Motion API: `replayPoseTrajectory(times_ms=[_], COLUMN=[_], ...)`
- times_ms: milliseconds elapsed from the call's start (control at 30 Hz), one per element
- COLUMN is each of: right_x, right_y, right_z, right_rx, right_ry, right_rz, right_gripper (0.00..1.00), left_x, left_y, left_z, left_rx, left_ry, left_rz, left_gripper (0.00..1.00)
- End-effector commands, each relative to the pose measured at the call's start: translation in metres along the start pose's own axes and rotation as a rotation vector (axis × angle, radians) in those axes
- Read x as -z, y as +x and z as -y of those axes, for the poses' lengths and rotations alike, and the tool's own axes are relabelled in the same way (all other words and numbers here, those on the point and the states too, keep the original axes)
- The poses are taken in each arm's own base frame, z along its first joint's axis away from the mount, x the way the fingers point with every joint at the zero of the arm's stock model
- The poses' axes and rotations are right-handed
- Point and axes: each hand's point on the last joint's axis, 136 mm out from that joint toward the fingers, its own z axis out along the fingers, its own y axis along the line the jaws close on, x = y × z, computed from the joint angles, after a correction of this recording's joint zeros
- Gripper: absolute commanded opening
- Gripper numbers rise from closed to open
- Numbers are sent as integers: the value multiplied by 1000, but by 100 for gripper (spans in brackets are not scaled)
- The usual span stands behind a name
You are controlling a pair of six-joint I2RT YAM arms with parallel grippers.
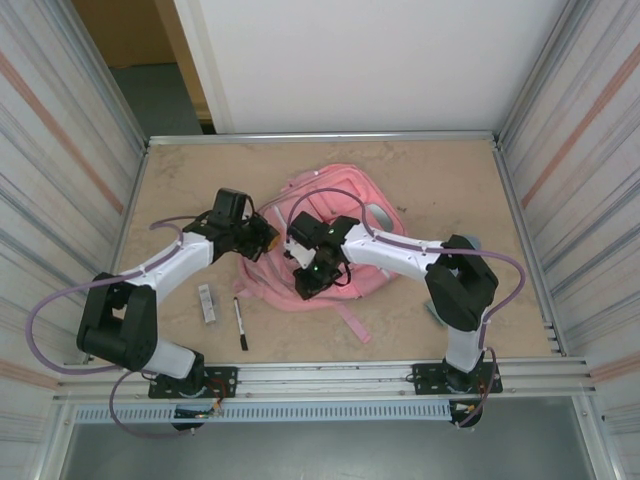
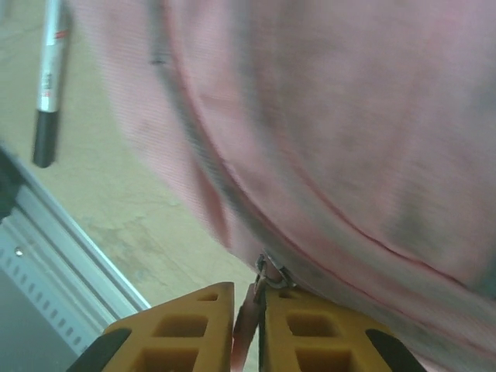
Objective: Pack books, pencil case, and school supplies into a backpack
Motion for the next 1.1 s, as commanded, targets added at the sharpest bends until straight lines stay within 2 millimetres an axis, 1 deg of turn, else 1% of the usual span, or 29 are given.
replayPoseTrajectory(times_ms=[0, 167, 233, 300, 400, 500, 533, 600, 633, 667, 733, 800, 900, 967, 1067], right_x=[5, 4, 5, 8, 12, 25, 30, 42, 47, 52, 61, 65, 58, 53, 44], right_y=[-35, -42, -41, -39, -33, -23, -18, -8, -3, 2, 7, 14, 25, 21, 10], right_z=[-52, -55, -59, -60, -56, -52, -50, -42, -37, -31, -16, -5, 7, 19, 28], right_rx=[184, 223, 230, 244, 268, 341, 380, 495, 540, 586, 638, 710, 817, 819, 851], right_ry=[-188, -199, -216, -223, -202, -162, -145, -82, -49, -7, 84, 132, 163, 226, 294], right_rz=[132, 147, 141, 147, 155, 173, 180, 194, 192, 186, 180, 173, 142, 139, 163], right_gripper=[19, 21, 26, 33, 37, 40, 41, 42, 42, 43, 44, 45, 45, 46, 45], left_x=[-9, -11, -11, -9, -4, 2, 3, 6, 8, 11, 19, 30, 45, 56, 66], left_y=[16, 16, 14, 11, 1, -4, -5, -4, -3, 0, 7, 14, 24, 36, 54], left_z=[12, 9, 8, 7, 4, 5, 6, 15, 18, 22, 25, 24, 16, 9, -6], left_rx=[6, 5, 8, 12, 15, 6, -8, -70, -102, -145, -217, -285, -343, -373, -414], left_ry=[47, 41, 39, 47, 48, 62, 66, 85, 86, 87, 68, 53, 25, 14, -20], left_rz=[-60, -49, -40, -34, -20, -14, -18, -48, -67, -93, -126, -144, -163, -185, -204], left_gripper=[0, 0, 0, 0, 0, 0, 6, 29, 37, 43, 47, 49, 50, 50, 50])
